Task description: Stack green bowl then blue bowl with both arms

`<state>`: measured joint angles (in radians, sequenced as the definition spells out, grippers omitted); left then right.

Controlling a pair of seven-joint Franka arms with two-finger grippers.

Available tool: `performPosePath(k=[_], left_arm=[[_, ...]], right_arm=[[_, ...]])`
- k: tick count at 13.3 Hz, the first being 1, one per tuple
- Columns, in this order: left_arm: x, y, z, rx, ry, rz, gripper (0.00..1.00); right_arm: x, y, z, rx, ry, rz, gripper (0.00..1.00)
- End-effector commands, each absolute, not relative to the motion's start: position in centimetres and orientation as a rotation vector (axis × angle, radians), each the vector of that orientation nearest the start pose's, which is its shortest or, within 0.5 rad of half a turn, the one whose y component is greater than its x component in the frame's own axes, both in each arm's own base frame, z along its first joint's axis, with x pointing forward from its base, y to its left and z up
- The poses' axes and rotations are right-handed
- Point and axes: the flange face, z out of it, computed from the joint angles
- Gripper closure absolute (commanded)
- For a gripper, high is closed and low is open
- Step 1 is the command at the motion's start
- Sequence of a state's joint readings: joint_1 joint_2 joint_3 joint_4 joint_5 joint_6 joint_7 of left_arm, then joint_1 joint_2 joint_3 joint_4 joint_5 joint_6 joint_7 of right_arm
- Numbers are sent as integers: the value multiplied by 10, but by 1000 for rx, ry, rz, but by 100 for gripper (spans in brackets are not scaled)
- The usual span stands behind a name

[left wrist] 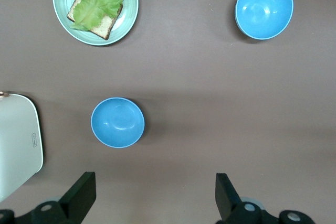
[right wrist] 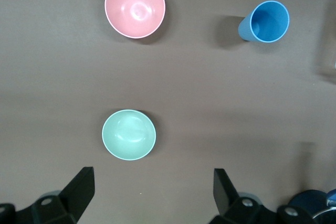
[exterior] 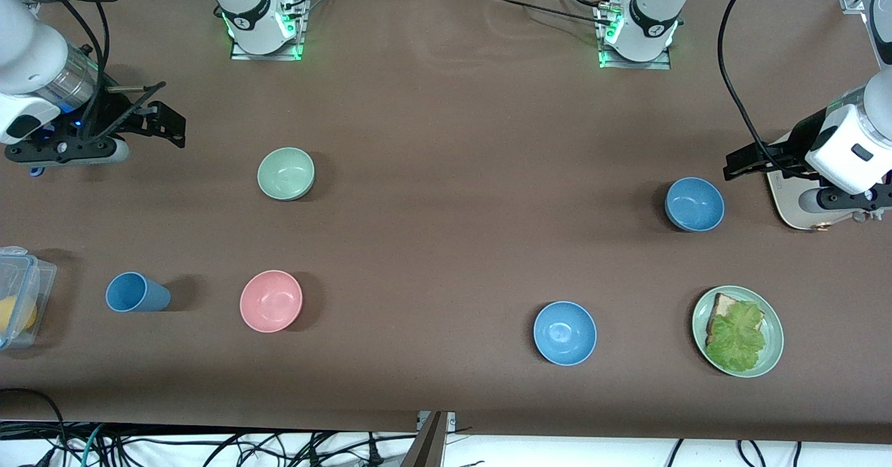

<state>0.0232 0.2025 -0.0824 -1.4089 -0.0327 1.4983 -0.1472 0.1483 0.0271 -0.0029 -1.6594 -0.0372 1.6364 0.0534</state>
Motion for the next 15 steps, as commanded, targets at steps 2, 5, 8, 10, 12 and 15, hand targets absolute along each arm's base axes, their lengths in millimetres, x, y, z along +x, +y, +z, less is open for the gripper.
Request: performPosePath(k=[2, 5, 8, 10, 12, 15], left_arm=[[604, -36, 580, -3189, -146, 196, 0], [604, -37, 580, -3188, -143, 195, 0], [604, -36, 580, -3188, -146, 195, 0], [604, -36, 580, -3188, -146, 195, 0], [604, -37, 580, -3188, -143, 195, 0], [604, -36, 580, -3188, -146, 195, 0]], right_arm=[[562, 80, 575, -3189, -187, 83, 0], [562, 81, 575, -3189, -190, 80, 0], [562, 81, 575, -3189, -187, 83, 0], [562, 81, 575, -3189, -185, 80, 0], [561, 83, 574, -3187, -182, 88, 0], [560, 86, 570, -3187, -182, 97, 0]])
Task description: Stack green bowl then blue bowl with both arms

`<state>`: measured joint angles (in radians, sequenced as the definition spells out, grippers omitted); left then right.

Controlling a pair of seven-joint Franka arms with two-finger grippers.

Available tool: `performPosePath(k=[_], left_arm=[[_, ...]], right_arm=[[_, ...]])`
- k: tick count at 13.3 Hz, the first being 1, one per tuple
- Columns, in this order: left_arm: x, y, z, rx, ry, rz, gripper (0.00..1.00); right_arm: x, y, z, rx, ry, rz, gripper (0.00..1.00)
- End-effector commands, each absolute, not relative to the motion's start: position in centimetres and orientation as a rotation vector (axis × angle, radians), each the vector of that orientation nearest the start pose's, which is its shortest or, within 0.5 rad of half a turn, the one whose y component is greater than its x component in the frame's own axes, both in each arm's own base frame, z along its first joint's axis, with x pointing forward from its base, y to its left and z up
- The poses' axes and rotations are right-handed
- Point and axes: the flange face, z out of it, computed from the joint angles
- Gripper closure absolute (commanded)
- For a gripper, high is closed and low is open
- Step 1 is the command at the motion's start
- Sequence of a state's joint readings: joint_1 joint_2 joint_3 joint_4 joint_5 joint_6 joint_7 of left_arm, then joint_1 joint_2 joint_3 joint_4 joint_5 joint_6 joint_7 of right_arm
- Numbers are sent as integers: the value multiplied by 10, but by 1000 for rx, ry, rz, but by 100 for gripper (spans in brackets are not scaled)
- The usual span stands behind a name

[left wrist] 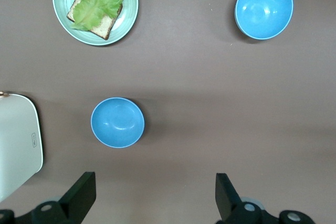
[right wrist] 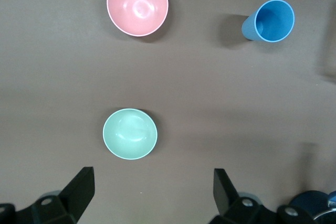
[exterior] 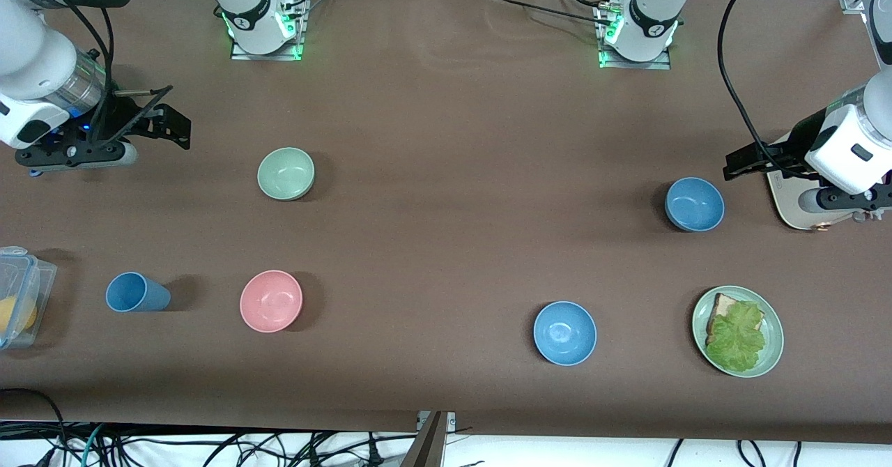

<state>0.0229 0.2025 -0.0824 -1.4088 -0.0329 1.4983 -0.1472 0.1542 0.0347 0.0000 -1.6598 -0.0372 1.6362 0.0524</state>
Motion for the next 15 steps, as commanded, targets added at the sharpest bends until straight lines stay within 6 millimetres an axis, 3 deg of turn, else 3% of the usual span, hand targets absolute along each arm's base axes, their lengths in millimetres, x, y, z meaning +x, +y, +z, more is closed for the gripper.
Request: performPosePath(k=[1, 4, 6, 10, 15], left_arm=[[604, -36, 580, -3188, -146, 195, 0], [604, -35, 580, -3188, -146, 195, 0], [604, -35, 580, -3190, -146, 195, 0], [604, -35, 580, -3189, -148, 196, 0], [604, -35, 580, -3189, -148, 196, 0]], right_arm=[[560, 87, 570, -3187, -185, 97, 0], [561, 88, 559, -3181, -183, 105, 0], [559, 88, 530, -3178, -184, 98, 0], [540, 89, 429, -3172, -198, 118, 0], [490, 84, 304, -3137, -160, 27, 0]])
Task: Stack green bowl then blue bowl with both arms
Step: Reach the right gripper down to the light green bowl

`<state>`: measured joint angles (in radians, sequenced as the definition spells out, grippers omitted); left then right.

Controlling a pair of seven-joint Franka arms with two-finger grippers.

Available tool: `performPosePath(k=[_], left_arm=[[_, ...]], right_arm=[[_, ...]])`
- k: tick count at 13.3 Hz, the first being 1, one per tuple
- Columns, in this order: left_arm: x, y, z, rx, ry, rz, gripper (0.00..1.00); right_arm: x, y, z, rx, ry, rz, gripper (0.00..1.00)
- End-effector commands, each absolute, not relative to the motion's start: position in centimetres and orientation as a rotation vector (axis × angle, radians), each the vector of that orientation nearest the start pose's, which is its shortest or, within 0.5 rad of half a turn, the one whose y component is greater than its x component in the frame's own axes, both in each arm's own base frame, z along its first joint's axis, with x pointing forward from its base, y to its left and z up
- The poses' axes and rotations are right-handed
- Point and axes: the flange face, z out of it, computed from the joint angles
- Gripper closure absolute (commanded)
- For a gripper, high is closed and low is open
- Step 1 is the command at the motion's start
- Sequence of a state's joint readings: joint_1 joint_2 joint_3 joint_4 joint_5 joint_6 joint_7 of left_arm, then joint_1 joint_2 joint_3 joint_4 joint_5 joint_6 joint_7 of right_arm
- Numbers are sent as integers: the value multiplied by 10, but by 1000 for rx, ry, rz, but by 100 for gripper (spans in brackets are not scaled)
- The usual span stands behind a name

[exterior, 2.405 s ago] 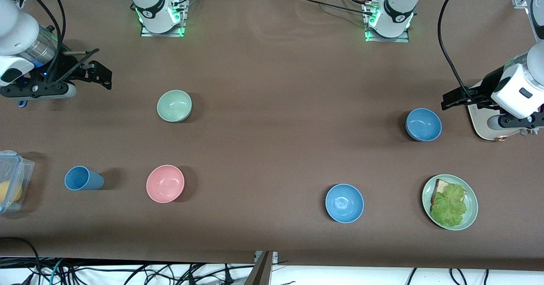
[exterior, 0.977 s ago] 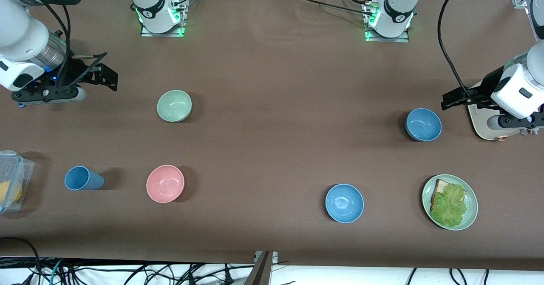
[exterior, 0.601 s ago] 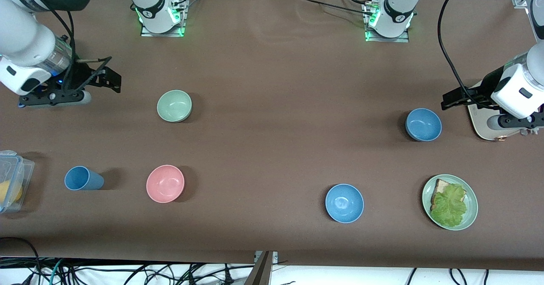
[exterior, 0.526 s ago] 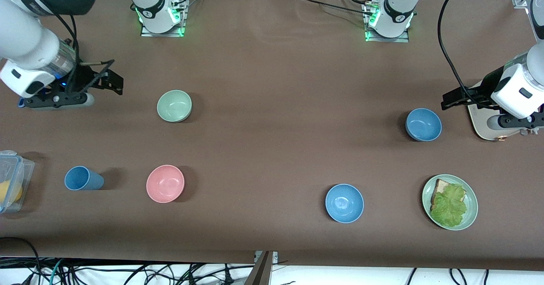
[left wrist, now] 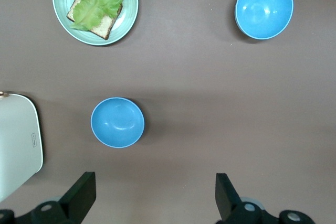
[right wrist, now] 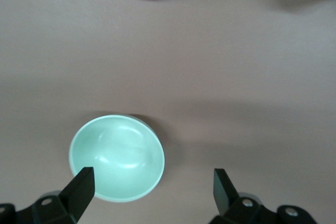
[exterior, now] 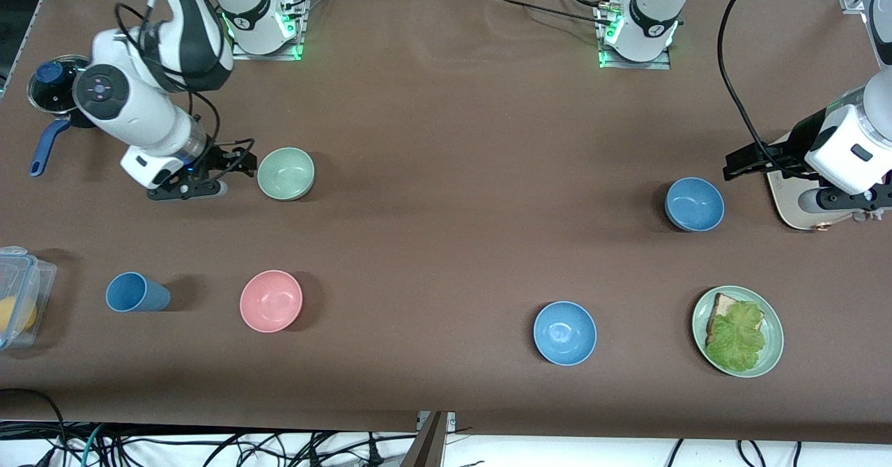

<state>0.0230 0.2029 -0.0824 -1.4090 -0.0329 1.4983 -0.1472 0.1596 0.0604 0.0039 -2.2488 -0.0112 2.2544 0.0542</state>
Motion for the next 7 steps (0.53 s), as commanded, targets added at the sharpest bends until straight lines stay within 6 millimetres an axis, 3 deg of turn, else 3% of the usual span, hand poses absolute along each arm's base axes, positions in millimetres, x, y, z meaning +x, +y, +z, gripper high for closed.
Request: performPosePath(k=[1, 4, 5, 6, 7], left_arm=[[604, -35, 580, -3189, -148, 196, 0], [604, -36, 580, -3190, -144, 196, 0], [604, -35, 580, -3190, -146, 196, 0], [604, -36, 580, -3190, -144, 196, 0], [604, -36, 580, -3190, -144, 196, 0]], right_arm=[[480, 83, 284, -3136, -150, 1, 0], [458, 81, 243, -3134, -138, -23, 2], [454, 80, 231, -3132, -137, -40, 8], [453, 83, 223, -3130, -144, -54, 20], [453, 83, 222, -3129, -130, -59, 43]])
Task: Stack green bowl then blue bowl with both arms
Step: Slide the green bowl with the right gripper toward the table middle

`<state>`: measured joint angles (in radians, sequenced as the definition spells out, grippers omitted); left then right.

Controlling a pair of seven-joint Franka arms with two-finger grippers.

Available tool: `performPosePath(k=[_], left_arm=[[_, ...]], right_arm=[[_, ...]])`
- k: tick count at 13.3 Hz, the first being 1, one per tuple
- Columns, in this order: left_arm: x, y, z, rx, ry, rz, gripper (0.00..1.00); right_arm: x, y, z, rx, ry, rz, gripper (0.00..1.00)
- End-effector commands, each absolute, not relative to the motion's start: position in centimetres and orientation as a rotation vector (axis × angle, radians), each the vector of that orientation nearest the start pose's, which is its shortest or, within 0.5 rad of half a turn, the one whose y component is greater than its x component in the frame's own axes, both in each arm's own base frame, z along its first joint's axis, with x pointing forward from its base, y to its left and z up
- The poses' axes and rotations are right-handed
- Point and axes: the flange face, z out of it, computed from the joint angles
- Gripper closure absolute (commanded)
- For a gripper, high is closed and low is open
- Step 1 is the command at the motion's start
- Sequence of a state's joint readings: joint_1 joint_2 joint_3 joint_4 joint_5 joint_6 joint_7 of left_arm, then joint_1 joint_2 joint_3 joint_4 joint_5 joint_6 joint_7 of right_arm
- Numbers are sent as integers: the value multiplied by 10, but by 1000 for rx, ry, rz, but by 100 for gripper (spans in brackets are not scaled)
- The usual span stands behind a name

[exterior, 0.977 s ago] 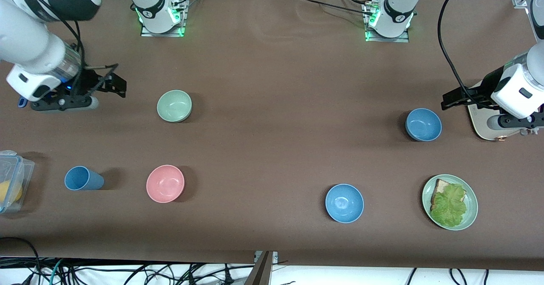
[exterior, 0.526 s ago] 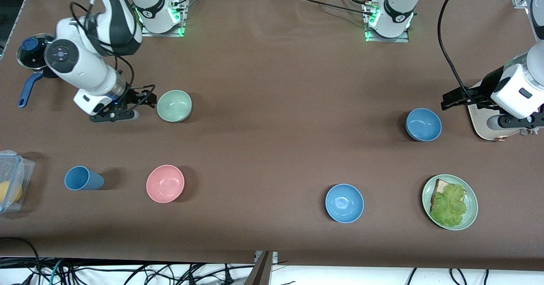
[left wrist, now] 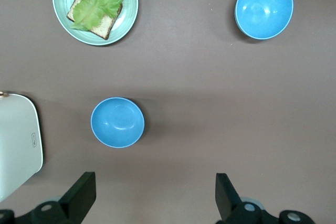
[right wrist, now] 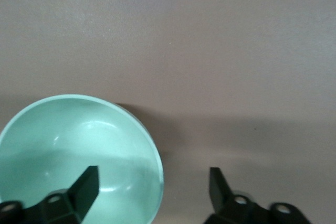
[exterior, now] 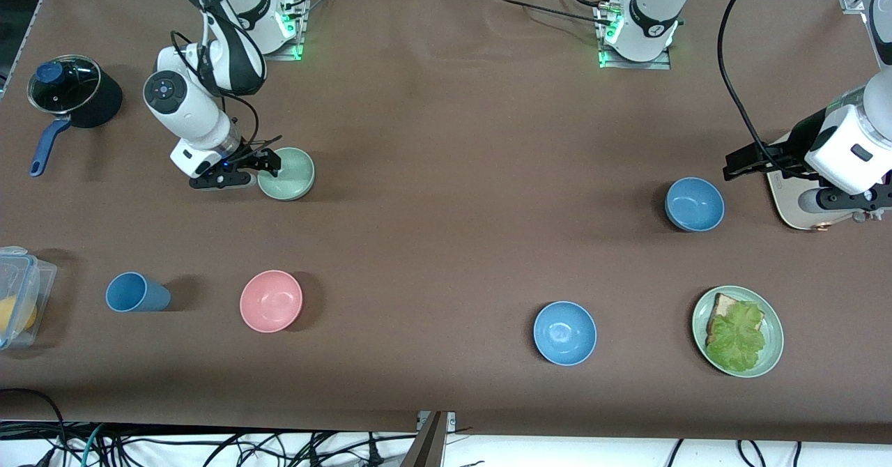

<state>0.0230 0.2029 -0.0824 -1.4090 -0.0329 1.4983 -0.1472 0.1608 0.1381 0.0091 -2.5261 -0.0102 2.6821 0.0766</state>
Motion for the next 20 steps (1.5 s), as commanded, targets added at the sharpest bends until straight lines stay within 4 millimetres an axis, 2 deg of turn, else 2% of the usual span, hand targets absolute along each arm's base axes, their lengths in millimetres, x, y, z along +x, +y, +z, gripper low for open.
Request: performPosePath(k=[1, 2, 3, 4, 6, 8, 10, 12, 14, 15, 16, 17, 18, 20], left_arm=[[604, -36, 580, -3190, -144, 196, 0], [604, -36, 580, -3190, -144, 196, 0], [604, -39, 580, -3190, -136, 196, 0], [603, -41, 580, -3190, -131, 196, 0], [604, -38, 580, -3190, -141, 196, 0], [604, -36, 580, -3190, -146, 196, 0], [604, -37, 580, -3190, -141, 196, 0], [604, -36, 580, -3190, -143, 196, 0], [607, -33, 573, -3188, -151, 215, 0], [607, -34, 572, -3186, -151, 217, 0], [607, -34, 572, -3186, -154, 217, 0], [608, -34, 571, -3184, -154, 219, 0], [608, -35, 570, -3184, -149, 222, 0], [612, -28, 547, -3181, -160, 292, 0]], right_arm=[[454, 84, 222, -3129, -132, -68, 69], [456, 86, 222, -3126, -132, -89, 94], [456, 92, 220, -3121, -127, -86, 100], [459, 97, 223, -3118, -84, -101, 100], [470, 132, 239, -3098, -61, -152, 100], [487, 198, 256, -3074, 38, -149, 100], [505, 284, 261, -3036, 182, -140, 100], [515, 354, 246, -2994, 309, -130, 100], [514, 386, 224, -2984, 352, -114, 100], [512, 389, 217, -2986, 346, -112, 100], [512, 389, 213, -2987, 341, -115, 58], [518, 387, 218, -2985, 327, -135, 1], [527, 386, 235, -2994, 326, -134, 0], [560, 373, 303, -3062, 328, -67, 0]])
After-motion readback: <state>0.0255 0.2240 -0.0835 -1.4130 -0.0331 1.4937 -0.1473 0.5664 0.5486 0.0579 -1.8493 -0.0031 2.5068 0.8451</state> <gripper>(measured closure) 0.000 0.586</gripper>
